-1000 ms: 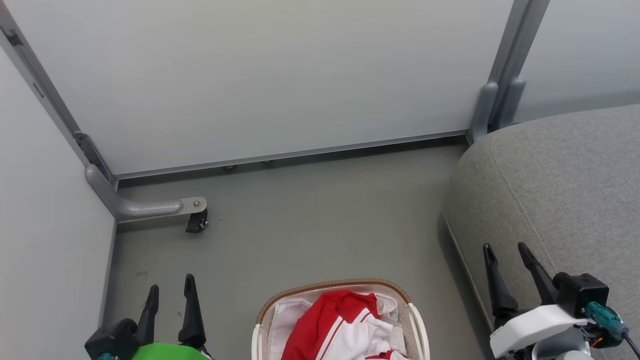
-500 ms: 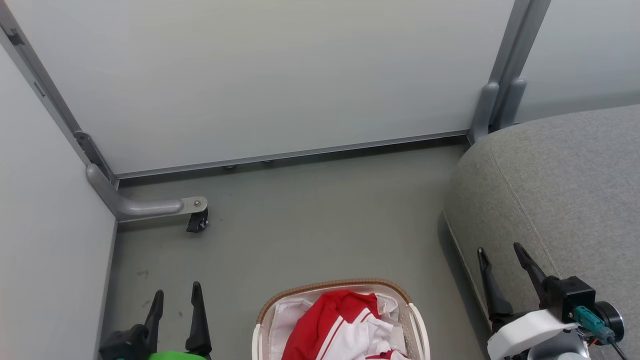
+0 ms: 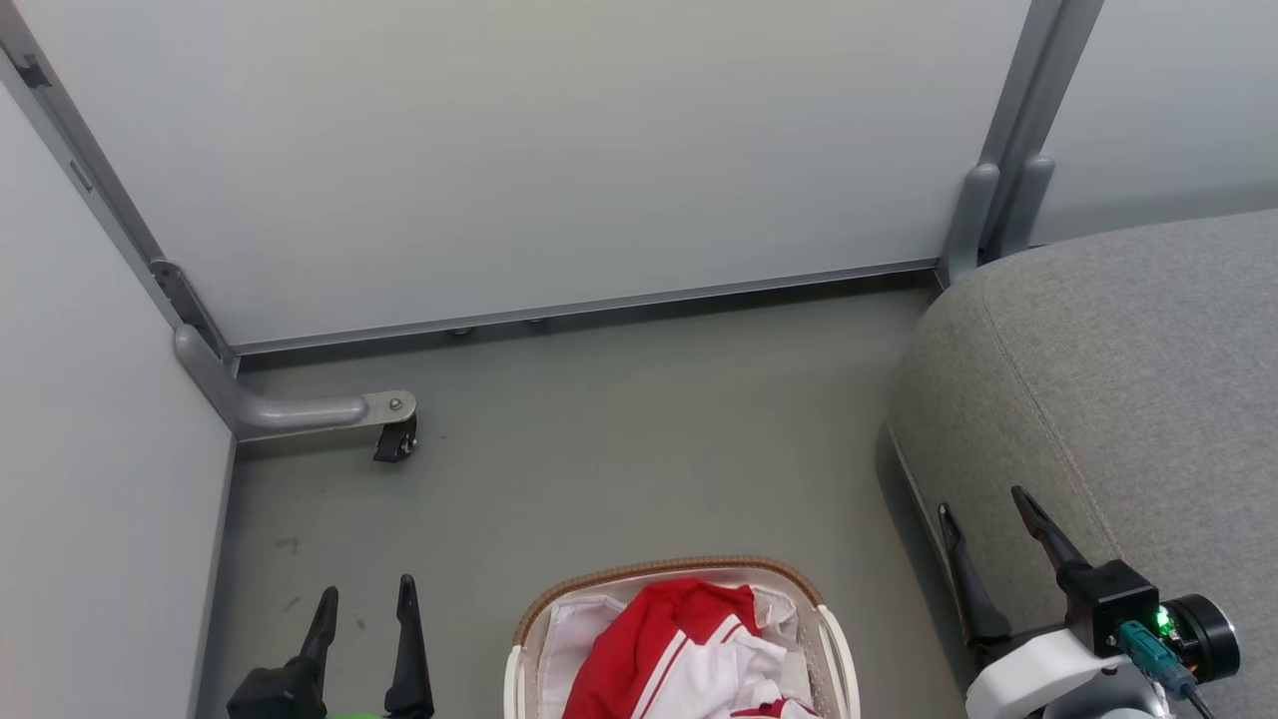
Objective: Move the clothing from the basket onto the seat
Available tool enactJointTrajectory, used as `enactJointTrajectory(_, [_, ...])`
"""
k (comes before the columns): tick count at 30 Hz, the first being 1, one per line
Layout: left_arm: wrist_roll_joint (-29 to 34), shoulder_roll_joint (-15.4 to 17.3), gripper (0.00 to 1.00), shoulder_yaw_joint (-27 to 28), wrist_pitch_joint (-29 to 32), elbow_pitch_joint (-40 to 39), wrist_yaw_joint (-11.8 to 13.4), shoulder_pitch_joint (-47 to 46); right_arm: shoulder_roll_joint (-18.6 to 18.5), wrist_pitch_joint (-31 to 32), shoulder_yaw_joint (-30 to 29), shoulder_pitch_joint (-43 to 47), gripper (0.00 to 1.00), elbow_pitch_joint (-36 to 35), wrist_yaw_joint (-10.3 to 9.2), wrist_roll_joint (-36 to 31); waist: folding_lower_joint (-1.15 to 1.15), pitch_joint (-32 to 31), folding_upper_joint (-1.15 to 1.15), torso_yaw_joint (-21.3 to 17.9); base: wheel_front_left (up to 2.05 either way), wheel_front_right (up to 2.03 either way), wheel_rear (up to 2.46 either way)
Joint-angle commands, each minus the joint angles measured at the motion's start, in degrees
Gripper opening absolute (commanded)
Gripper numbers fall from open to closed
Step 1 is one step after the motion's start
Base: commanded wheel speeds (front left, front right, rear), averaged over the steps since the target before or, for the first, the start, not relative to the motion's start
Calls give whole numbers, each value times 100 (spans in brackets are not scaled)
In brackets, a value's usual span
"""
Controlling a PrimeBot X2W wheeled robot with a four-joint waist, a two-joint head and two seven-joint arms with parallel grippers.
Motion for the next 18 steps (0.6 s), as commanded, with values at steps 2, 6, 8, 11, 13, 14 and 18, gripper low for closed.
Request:
enactJointTrajectory(2, [157, 40, 100, -12, -60, 19, 23, 128, -37, -56, 6, 96, 100, 14, 1, -159, 0, -3, 0, 0, 0, 0, 0])
enactJointTrajectory(6, [114, 39, 100, -14, -48, 63, 28, 117, -37, -55, 5, 89, 100, 27, 1, -109, 0, -4, 0, -6, 0, 0, 0])
enactJointTrajectory(8, [108, 39, 100, -16, -47, 74, 30, 112, -37, -55, 0, 89, 100, 28, 1, -93, 0, -5, 0, -8, 0, 0, 0])
enactJointTrajectory(11, [101, 39, 100, -16, -47, 85, 31, 111, -37, -55, -3, 88, 100, 28, 1, -80, 0, -5, 0, -13, 0, 0, 0])
enactJointTrajectory(13, [96, 39, 100, -19, -47, 91, 30, 110, -37, -55, -4, 86, 100, 26, 1, -77, 0, -5, 0, -13, 0, 0, 0])
enactJointTrajectory(14, [94, 39, 100, -20, -47, 93, 29, 109, -37, -55, -5, 86, 100, 25, 1, -76, 0, -5, 0, -14, 0, 0, 0])
enactJointTrajectory(18, [87, 39, 100, -27, -47, 103, 25, 106, -36, -55, -9, 90, 100, 25, 1, -74, 0, -4, 0, -11, 0, 0, 0])
